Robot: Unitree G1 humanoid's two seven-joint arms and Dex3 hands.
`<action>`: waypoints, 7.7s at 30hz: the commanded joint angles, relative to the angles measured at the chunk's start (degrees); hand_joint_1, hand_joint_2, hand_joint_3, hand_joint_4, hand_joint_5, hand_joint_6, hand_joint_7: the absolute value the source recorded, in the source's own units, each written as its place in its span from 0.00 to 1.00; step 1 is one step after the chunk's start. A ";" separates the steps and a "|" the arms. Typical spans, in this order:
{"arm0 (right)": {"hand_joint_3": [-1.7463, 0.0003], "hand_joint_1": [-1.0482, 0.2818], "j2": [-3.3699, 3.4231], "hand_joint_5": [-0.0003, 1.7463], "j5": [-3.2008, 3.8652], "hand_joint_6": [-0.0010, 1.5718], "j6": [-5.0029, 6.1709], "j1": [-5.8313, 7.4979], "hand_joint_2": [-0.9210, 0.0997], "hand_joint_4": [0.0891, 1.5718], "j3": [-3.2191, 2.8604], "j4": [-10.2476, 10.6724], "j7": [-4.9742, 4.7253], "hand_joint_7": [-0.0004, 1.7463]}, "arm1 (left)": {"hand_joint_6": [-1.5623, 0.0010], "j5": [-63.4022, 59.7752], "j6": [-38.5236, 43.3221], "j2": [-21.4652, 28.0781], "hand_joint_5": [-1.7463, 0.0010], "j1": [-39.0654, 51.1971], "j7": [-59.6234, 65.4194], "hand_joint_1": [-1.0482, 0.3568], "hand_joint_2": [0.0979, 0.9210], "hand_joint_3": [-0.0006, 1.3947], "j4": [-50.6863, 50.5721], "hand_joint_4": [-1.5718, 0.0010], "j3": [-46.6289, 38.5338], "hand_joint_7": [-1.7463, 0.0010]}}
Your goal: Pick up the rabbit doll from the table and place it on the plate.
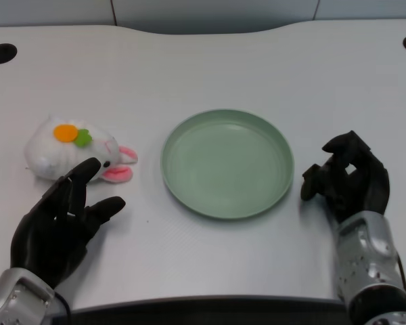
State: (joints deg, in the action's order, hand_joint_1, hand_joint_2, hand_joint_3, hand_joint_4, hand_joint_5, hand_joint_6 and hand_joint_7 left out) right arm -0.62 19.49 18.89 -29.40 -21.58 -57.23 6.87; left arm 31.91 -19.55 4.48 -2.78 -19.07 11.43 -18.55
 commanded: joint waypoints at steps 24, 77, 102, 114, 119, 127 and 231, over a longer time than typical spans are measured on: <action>0.78 0.51 0.13 0.76 -0.18 0.43 0.22 -0.20 0.00 0.45 0.18 0.21 -0.22 0.51 | 0.69 -4.72 3.54 1.61 0.18 0.23 -0.27 0.37 1.00 0.29 -3.00 0.81 2.79 0.69; 0.74 0.52 2.87 0.78 2.41 0.39 -0.21 -0.19 0.00 0.42 -2.90 2.46 -5.29 0.57 | 0.77 -67.83 26.20 41.60 0.76 -31.90 -10.85 0.15 0.98 0.02 1.99 0.91 31.74 1.00; 0.77 0.53 3.32 0.77 4.30 0.39 -2.92 0.46 0.00 0.41 -4.23 5.27 -6.01 0.58 | 0.98 -79.26 28.89 35.81 0.94 -41.52 -6.31 0.05 0.94 0.01 25.01 1.00 43.96 0.99; 0.76 0.52 2.51 0.76 4.01 0.40 -3.22 0.35 0.00 0.44 -4.17 4.88 -5.49 0.57 | 0.99 -83.37 30.80 26.72 0.98 -49.57 6.55 0.03 0.92 0.00 44.72 0.99 50.92 1.00; 0.75 0.52 2.38 0.77 4.13 0.41 -2.77 0.09 0.00 0.45 -4.30 4.41 -5.06 0.58 | 0.96 -85.19 32.03 25.13 0.96 -50.65 13.05 0.03 0.91 0.00 50.16 0.96 53.94 0.98; 0.77 0.51 2.06 0.77 4.91 0.41 -2.72 -0.67 0.00 0.46 -5.14 3.18 -4.23 0.58 | 0.94 -87.25 32.36 24.10 0.95 -51.68 15.73 0.04 0.88 0.00 54.61 0.95 58.16 0.98; 0.75 0.52 2.94 0.78 3.01 0.39 -1.87 0.14 0.00 0.45 -3.39 4.20 -5.63 0.57 | 0.58 -75.94 34.66 4.91 0.00 -61.08 24.20 0.63 1.00 0.09 55.16 0.44 50.18 0.00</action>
State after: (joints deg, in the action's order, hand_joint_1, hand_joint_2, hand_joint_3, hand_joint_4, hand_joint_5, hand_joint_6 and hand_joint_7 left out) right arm 1.92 22.62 17.06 -29.74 -25.15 -53.47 1.61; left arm -44.36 14.83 10.34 -62.45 4.21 65.41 31.24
